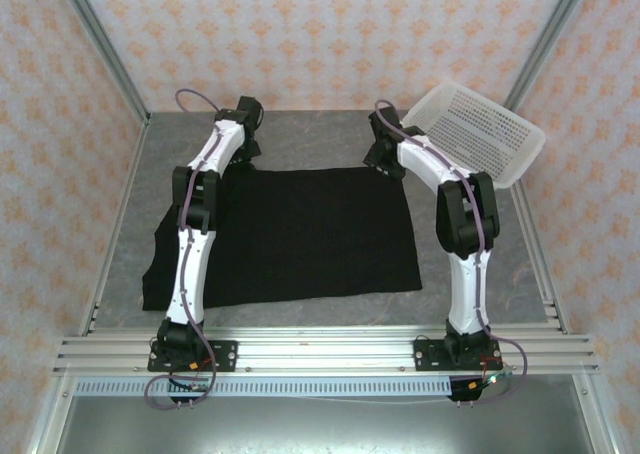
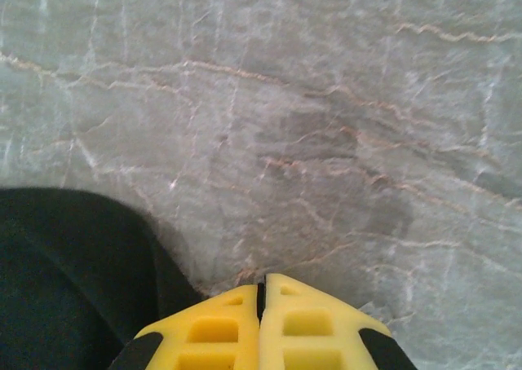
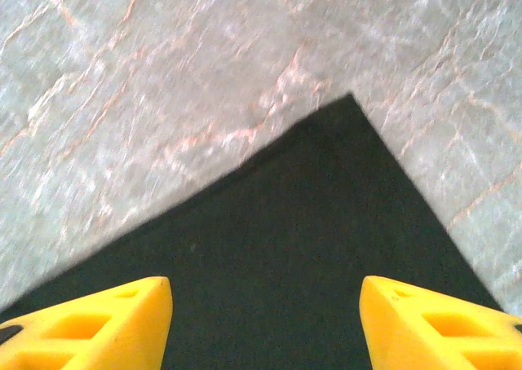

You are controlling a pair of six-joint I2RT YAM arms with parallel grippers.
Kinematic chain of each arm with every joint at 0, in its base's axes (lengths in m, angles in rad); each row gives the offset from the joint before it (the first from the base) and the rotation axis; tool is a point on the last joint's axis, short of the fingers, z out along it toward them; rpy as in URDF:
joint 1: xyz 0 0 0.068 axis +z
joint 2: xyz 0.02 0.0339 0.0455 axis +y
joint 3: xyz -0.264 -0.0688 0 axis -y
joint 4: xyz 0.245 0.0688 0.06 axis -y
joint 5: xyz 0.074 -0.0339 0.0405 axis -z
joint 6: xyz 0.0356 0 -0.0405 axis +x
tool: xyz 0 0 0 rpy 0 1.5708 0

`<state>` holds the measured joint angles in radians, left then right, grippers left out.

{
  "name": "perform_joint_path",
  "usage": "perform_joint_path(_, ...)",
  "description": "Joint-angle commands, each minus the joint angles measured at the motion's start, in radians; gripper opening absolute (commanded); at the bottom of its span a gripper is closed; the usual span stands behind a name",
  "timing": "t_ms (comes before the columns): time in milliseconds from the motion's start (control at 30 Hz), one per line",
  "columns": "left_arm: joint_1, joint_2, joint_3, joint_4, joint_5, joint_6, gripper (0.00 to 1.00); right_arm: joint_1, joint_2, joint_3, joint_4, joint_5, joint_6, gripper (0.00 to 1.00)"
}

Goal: Fold and stack the t-shirts

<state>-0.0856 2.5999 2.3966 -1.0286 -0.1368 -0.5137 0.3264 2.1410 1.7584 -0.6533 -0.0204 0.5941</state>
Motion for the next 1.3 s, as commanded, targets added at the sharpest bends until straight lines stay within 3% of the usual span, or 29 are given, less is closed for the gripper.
perform_joint_path(0,0.031,-0.095,-0.013,-0.056,0.018,-0.015,0.00,-0.003,0.064,0.071,0.035,0.125,0.026,0.62)
perform_joint_path(233,0.056,-0.132,-0.005,-0.046,0.090,-0.043,0.00,-0.015,0.222,0.256,-0.073,0.179,0.017,0.61)
perform_joint_path(433,0.063,-0.160,-0.014,-0.042,0.112,-0.042,0.00,-0.021,0.259,0.281,-0.127,0.236,0.016,0.61)
perform_joint_path(733,0.065,-0.165,-0.024,-0.044,0.111,-0.043,0.00,-0.025,0.344,0.350,-0.203,0.223,0.011,0.59)
perform_joint_path(867,0.073,-0.168,-0.017,-0.045,0.105,-0.041,0.00,-0.025,0.367,0.378,-0.207,0.217,-0.005,0.42)
perform_joint_path(1067,0.103,-0.173,0.024,-0.021,0.140,-0.040,0.00,-0.026,0.323,0.391,-0.216,0.256,-0.033,0.08)
perform_joint_path(1167,0.111,-0.175,0.069,0.004,0.171,-0.026,0.00,-0.028,0.290,0.400,-0.216,0.272,-0.054,0.00)
perform_joint_path(1267,0.118,-0.186,0.093,0.022,0.187,-0.026,0.00,-0.028,0.273,0.420,-0.228,0.284,-0.069,0.00)
